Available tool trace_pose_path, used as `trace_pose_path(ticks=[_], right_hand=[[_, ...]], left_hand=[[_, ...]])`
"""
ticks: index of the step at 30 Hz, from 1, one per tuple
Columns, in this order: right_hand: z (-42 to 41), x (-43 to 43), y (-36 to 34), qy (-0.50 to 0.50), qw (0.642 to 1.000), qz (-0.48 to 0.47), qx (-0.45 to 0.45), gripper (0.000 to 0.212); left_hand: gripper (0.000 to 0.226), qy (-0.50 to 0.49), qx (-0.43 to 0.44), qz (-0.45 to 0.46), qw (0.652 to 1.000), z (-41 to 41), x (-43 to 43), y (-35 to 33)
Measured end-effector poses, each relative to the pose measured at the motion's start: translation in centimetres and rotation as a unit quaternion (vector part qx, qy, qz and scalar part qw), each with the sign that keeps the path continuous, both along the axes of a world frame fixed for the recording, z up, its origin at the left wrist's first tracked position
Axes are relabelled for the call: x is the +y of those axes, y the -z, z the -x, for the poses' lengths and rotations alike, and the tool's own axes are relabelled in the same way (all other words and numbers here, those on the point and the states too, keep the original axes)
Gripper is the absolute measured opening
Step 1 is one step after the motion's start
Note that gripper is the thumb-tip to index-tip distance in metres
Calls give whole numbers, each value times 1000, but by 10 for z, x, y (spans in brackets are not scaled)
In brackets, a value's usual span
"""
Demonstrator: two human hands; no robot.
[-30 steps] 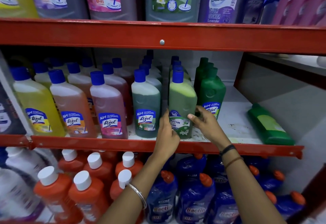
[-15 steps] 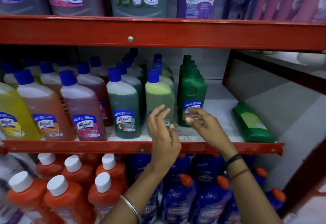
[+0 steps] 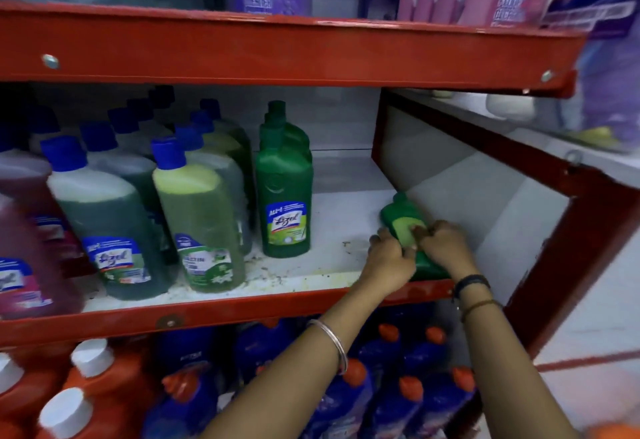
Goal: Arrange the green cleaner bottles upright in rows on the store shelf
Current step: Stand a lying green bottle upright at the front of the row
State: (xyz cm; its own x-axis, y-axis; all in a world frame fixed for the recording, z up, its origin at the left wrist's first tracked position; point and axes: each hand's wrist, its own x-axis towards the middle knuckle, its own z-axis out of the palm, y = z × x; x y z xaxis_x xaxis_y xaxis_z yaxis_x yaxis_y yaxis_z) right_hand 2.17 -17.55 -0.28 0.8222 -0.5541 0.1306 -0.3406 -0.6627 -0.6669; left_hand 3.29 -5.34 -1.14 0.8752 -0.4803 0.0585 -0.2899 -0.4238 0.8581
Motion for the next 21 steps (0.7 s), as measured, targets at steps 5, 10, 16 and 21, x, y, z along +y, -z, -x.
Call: trace_pose_path(ticks=[5, 10, 16, 21], right_hand=[[-10, -7, 7, -34, 980, -173, -88, 29], [-2, 11, 1, -112, 924, -301, -209, 23], [13, 59, -16, -192, 912, -270, -243, 51], [10, 116, -21, -232, 918, -205, -248, 55]], left_hand=[[52, -40, 12, 67, 997, -6, -7, 4], [84, -74, -52, 128, 988, 0, 13, 0], [77, -85, -51, 187, 977, 4, 74, -9], [79, -139, -88, 160, 973, 4, 123, -6]])
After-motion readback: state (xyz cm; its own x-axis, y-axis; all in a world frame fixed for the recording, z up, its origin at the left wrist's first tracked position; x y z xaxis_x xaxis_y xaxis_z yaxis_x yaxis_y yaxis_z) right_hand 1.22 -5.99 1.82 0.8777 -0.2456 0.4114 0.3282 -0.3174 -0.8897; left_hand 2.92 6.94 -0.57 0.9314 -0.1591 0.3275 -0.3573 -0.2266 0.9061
